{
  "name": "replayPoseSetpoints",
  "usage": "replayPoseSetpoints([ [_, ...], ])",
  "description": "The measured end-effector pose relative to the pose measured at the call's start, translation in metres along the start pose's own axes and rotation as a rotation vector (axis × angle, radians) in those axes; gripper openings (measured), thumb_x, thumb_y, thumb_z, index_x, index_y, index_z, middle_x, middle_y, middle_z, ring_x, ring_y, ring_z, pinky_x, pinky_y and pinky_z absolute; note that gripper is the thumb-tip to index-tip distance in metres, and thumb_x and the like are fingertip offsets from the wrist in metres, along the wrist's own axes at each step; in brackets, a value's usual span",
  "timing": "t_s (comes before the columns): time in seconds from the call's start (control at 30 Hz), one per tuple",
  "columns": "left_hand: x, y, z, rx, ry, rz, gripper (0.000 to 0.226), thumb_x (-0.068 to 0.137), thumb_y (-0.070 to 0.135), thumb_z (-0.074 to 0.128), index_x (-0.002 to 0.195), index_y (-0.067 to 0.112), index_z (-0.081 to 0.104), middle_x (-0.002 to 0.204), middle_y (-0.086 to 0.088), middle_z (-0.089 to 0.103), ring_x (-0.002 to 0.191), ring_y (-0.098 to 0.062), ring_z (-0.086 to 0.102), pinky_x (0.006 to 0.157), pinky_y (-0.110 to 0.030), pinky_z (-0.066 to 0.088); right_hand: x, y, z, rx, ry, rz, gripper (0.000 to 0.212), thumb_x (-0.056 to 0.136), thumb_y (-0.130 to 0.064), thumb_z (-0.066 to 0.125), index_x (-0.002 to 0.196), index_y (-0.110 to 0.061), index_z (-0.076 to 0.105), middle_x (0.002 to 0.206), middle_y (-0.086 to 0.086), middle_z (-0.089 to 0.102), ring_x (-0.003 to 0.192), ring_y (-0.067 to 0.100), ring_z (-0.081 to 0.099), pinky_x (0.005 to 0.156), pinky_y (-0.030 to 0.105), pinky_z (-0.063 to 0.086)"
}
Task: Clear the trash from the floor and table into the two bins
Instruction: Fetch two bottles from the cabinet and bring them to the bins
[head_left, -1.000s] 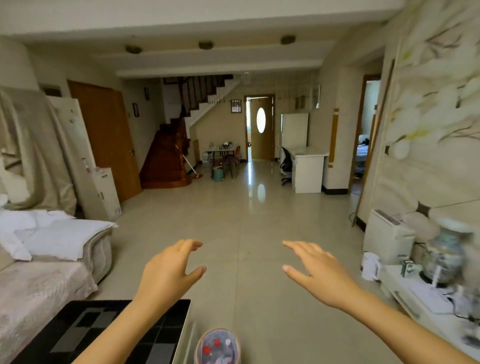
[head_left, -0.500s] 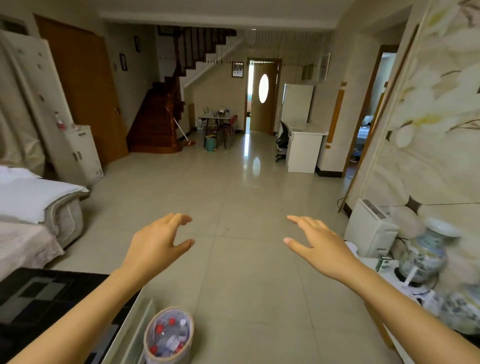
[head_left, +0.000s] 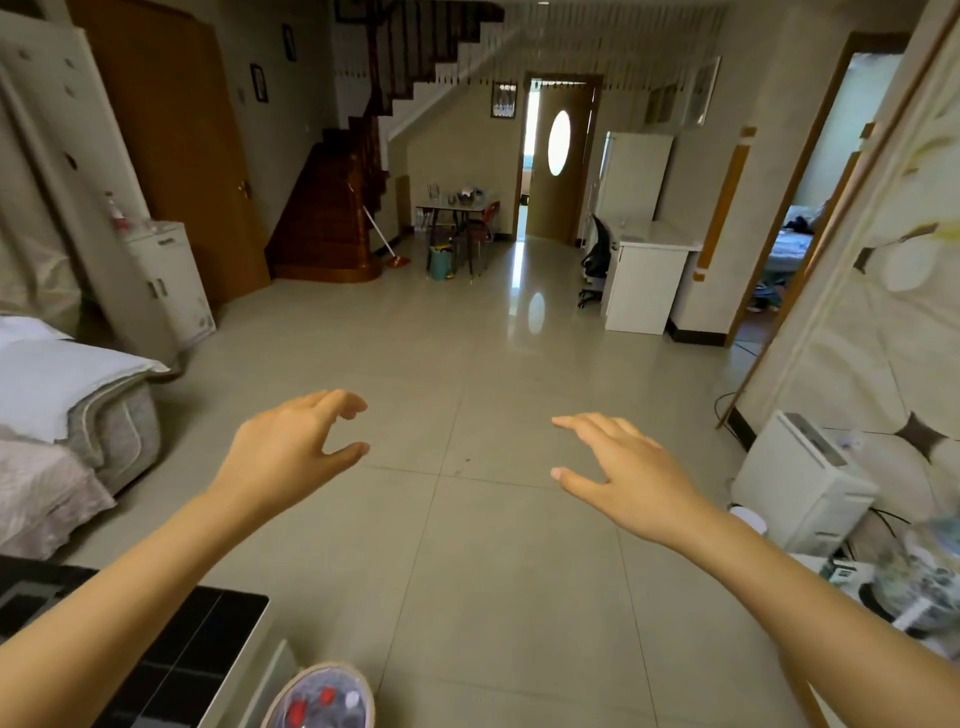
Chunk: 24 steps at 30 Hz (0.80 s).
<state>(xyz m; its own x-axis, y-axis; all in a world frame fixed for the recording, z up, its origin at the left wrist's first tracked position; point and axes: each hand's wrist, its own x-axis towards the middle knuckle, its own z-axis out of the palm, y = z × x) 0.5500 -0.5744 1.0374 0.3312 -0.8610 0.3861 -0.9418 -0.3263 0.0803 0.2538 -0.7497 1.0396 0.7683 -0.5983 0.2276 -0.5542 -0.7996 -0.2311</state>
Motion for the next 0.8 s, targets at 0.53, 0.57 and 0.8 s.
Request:
replayPoseSetpoints([
  [0.53,0.257,0.040,0.105,0.045,-0.035,0.021,0.045,0.084,0.056,0.057,0.123,0.036,0.048,0.117,0.018,0.060,0.100,-0.007,0.060,0.070,-0.029,0.056,0.215,0.197,0.004,-0.007,-0.007,-0.052,0.053,0.091,-0.053,0.047,0.140,-0.037,0.034,0.141,-0.019,0.038,0.130,0.007,0.033,0.103,0.033,0.034],
  [0.57,0.271,0.040,0.110,0.040,-0.028,-0.001,0.045,0.084,0.056,0.058,0.123,0.036,0.049,0.116,0.017,0.060,0.100,-0.007,0.061,0.069,-0.030,0.056,0.233,0.209,0.005,-0.007,-0.014,-0.060,0.054,0.090,-0.053,0.047,0.140,-0.037,0.035,0.141,-0.019,0.038,0.130,0.007,0.033,0.103,0.033,0.034],
  [0.8,0.339,0.024,0.140,0.085,-0.007,-0.147,0.043,0.082,0.058,0.059,0.119,0.038,0.050,0.109,0.018,0.062,0.094,-0.006,0.062,0.065,-0.030,0.057,0.351,0.263,0.015,-0.043,-0.081,-0.209,0.054,0.092,-0.048,0.046,0.142,-0.034,0.031,0.142,-0.017,0.035,0.133,0.010,0.030,0.102,0.031,0.031],
])
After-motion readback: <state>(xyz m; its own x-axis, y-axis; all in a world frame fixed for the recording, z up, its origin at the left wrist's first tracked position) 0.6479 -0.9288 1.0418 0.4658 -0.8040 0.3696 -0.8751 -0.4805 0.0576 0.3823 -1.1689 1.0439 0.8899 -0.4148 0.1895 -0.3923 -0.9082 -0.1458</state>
